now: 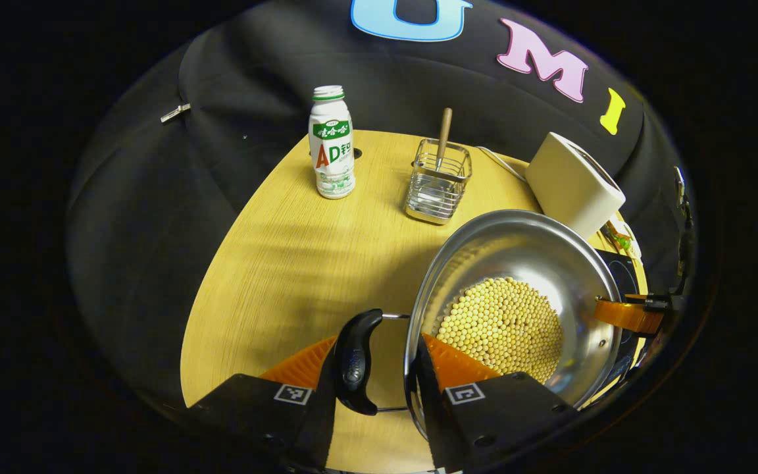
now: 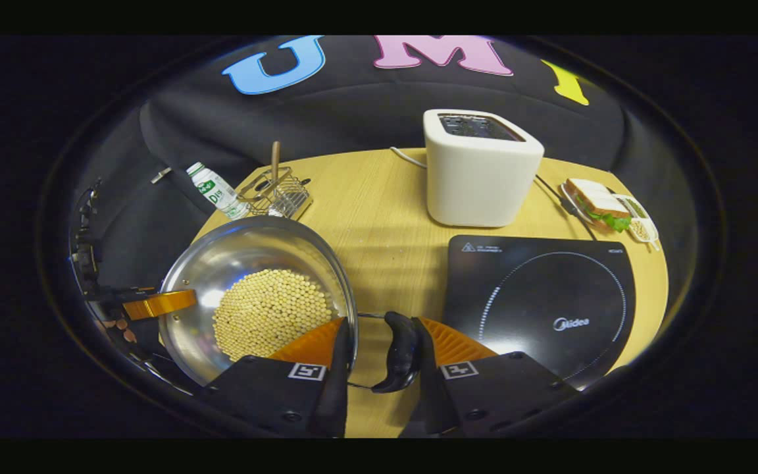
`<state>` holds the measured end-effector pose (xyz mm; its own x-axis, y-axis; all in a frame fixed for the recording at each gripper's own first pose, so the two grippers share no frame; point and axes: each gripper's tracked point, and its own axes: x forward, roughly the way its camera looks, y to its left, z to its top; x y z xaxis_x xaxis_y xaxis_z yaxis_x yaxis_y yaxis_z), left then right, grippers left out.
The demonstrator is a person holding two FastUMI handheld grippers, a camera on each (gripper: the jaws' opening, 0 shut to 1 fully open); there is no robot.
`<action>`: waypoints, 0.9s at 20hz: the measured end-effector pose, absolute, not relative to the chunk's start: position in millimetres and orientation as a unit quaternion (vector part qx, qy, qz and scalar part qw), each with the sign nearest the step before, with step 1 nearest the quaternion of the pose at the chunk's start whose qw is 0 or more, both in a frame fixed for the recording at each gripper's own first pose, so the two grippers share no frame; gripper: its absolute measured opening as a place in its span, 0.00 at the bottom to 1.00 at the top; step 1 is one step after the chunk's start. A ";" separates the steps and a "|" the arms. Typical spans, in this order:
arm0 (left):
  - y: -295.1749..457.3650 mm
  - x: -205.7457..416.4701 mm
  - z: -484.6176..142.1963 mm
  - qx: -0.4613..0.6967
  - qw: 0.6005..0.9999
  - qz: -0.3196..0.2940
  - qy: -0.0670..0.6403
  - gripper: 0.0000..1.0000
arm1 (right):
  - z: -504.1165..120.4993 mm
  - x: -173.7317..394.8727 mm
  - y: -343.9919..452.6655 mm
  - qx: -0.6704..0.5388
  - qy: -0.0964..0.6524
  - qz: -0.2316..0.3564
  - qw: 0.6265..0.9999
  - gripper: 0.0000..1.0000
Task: First push the handle of the pot to place it horizontally, then grasp the pot with both hands and set it on the induction cooktop.
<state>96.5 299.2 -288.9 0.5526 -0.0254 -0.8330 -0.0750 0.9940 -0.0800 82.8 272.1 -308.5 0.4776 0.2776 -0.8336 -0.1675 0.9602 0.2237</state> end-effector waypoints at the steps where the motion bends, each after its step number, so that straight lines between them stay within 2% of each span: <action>1: 292.5 94.5 -281.0 -0.049 0.881 0.013 0.470 0.59 | -303.8 80.4 264.7 0.057 0.496 0.130 0.857 0.48; 18: 123.7 83.9 -236.6 -0.038 0.883 -0.035 0.466 0.59 | -260.1 69.1 94.8 0.058 0.494 0.096 0.862 0.48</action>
<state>83.9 123.7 -236.6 0.5635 -0.0966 -0.8205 0.0258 0.9947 -0.0994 69.1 94.8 -260.1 0.4925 0.2234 -0.8411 -0.1090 0.9747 0.1951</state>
